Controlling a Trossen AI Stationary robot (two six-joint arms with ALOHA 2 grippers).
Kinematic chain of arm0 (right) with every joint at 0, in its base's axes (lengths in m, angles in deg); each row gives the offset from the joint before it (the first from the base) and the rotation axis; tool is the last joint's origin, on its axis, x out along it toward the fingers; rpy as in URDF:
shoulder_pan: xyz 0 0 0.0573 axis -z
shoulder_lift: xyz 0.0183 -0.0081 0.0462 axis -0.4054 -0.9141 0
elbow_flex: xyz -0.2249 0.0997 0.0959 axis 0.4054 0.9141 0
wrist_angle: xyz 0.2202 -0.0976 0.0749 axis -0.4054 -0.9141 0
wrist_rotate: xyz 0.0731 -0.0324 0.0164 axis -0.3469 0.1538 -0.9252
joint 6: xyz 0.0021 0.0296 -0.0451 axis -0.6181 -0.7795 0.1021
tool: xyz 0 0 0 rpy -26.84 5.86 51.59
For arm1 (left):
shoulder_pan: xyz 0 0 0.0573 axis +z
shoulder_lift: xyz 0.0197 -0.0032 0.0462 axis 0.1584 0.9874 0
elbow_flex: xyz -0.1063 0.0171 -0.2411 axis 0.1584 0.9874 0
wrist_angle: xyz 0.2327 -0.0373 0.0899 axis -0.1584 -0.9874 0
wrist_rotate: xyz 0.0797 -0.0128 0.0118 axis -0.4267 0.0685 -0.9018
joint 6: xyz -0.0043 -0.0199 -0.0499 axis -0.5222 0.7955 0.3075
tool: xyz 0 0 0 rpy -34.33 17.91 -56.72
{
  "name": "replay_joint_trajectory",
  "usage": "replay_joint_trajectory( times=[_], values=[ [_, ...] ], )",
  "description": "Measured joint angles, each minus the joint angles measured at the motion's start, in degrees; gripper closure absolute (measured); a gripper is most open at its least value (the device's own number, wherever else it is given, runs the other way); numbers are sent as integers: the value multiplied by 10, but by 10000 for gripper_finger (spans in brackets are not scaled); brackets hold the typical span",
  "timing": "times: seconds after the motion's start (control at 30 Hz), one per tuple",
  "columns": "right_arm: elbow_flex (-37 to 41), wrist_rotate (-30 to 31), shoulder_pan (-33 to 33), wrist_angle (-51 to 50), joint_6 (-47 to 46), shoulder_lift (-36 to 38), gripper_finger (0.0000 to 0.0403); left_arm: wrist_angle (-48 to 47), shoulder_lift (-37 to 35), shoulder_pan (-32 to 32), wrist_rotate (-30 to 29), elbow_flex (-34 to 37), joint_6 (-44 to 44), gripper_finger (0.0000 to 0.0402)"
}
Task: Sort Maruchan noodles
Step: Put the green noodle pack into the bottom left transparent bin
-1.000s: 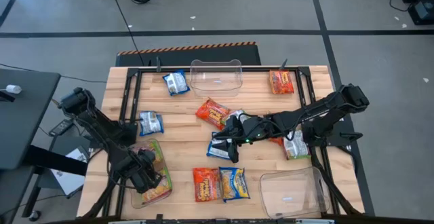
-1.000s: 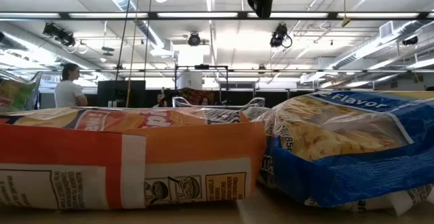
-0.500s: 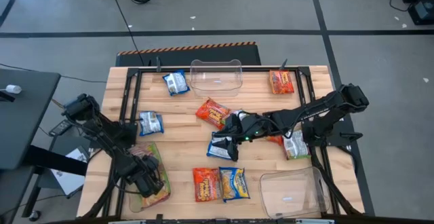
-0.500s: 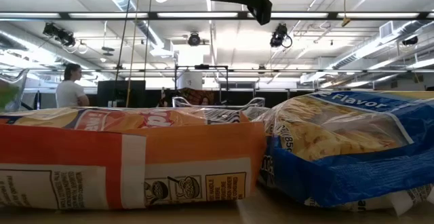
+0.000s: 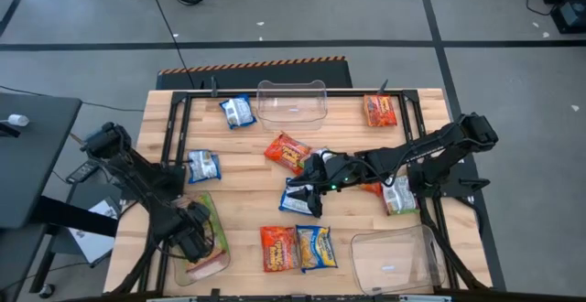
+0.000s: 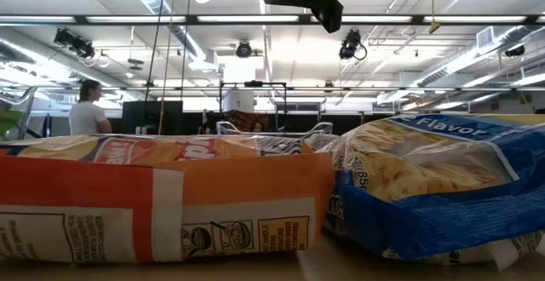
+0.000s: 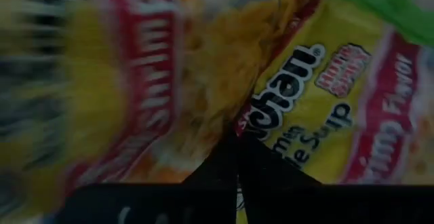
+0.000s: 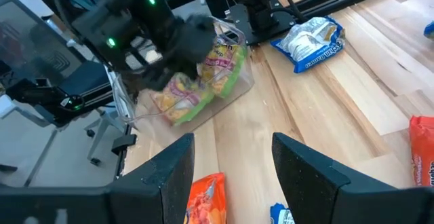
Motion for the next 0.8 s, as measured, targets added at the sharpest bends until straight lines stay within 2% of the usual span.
replay_joint_trajectory(
  times=[0.13, 0.33, 0.57, 0.8],
  values=[
    [0, -1, 2, 0, 4, 0, 199, -116, -23, 0, -49, -63, -15, 399],
    [0, -4, 10, 0, 4, 0, 199, -206, -23, -26, -111, -156, -2, 400],
    [0, -12, 20, 1, 4, 0, 199, -288, -22, -65, -108, -139, 115, 398],
    [0, -17, 22, 1, 4, 0, 199, -249, -22, -71, -107, -129, 107, 363]
  ],
)
